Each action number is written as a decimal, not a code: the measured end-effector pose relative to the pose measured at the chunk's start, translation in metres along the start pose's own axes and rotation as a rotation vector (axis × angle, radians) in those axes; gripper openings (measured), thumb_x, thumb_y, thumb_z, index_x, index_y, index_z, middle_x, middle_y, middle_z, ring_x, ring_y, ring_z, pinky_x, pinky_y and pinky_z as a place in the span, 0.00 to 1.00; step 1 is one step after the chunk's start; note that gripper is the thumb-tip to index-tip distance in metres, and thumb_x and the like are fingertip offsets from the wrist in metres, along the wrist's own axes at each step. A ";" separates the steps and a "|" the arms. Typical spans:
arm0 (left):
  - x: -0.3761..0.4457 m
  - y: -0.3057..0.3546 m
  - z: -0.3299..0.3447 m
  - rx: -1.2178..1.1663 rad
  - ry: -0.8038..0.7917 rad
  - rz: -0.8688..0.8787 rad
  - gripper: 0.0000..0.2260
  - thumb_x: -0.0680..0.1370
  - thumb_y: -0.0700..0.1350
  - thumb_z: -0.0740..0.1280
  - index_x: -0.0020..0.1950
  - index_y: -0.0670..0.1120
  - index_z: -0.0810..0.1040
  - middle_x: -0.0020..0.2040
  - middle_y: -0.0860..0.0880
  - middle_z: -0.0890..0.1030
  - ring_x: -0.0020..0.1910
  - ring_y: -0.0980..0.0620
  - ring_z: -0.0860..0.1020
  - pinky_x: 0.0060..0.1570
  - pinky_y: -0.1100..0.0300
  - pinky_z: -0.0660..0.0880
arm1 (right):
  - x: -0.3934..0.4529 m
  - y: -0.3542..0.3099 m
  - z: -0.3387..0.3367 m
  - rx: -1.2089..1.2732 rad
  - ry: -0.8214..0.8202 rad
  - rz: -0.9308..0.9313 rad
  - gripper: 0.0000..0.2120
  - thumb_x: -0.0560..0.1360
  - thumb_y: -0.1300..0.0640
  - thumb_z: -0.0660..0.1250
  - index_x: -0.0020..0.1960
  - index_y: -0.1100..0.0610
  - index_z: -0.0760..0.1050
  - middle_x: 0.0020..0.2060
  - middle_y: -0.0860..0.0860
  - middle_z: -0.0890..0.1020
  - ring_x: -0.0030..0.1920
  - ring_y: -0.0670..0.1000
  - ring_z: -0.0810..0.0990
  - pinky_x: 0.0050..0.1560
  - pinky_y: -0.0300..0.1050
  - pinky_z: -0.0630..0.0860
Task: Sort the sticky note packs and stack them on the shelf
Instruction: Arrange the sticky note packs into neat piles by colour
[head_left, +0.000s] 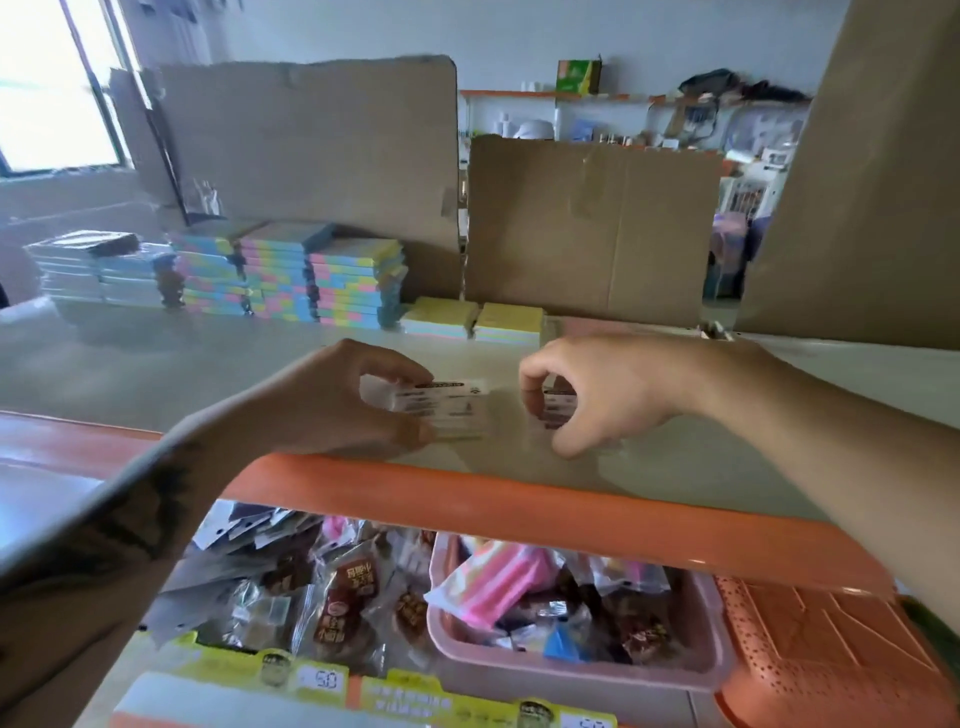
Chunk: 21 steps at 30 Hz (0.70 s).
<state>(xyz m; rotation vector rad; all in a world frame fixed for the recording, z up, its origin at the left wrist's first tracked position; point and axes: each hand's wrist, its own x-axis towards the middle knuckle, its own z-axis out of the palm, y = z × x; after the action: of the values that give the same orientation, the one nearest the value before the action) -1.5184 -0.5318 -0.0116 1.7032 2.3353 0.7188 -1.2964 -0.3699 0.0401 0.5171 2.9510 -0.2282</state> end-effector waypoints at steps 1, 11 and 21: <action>0.000 -0.005 -0.002 -0.019 -0.018 0.011 0.23 0.66 0.63 0.79 0.60 0.68 0.81 0.56 0.71 0.77 0.55 0.68 0.75 0.52 0.67 0.68 | 0.004 -0.004 0.000 -0.017 -0.032 0.016 0.15 0.64 0.45 0.74 0.48 0.45 0.75 0.45 0.44 0.81 0.45 0.48 0.80 0.48 0.51 0.80; -0.002 -0.003 -0.005 -0.313 0.008 0.019 0.23 0.75 0.69 0.67 0.50 0.50 0.86 0.37 0.54 0.82 0.32 0.61 0.77 0.37 0.61 0.71 | 0.041 -0.030 0.013 0.228 0.323 -0.256 0.11 0.74 0.51 0.74 0.53 0.42 0.77 0.47 0.38 0.82 0.46 0.44 0.82 0.51 0.49 0.79; -0.002 -0.016 -0.002 -0.429 0.011 0.025 0.12 0.76 0.52 0.74 0.56 0.49 0.85 0.51 0.50 0.86 0.53 0.52 0.84 0.59 0.49 0.79 | 0.055 -0.010 0.026 0.742 0.540 -0.250 0.08 0.74 0.54 0.73 0.49 0.46 0.74 0.38 0.49 0.82 0.34 0.51 0.78 0.41 0.63 0.79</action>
<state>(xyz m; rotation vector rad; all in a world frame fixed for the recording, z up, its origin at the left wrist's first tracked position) -1.5323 -0.5375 -0.0175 1.5363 1.9797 1.1371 -1.3488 -0.3659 0.0076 0.3002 3.3647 -1.4519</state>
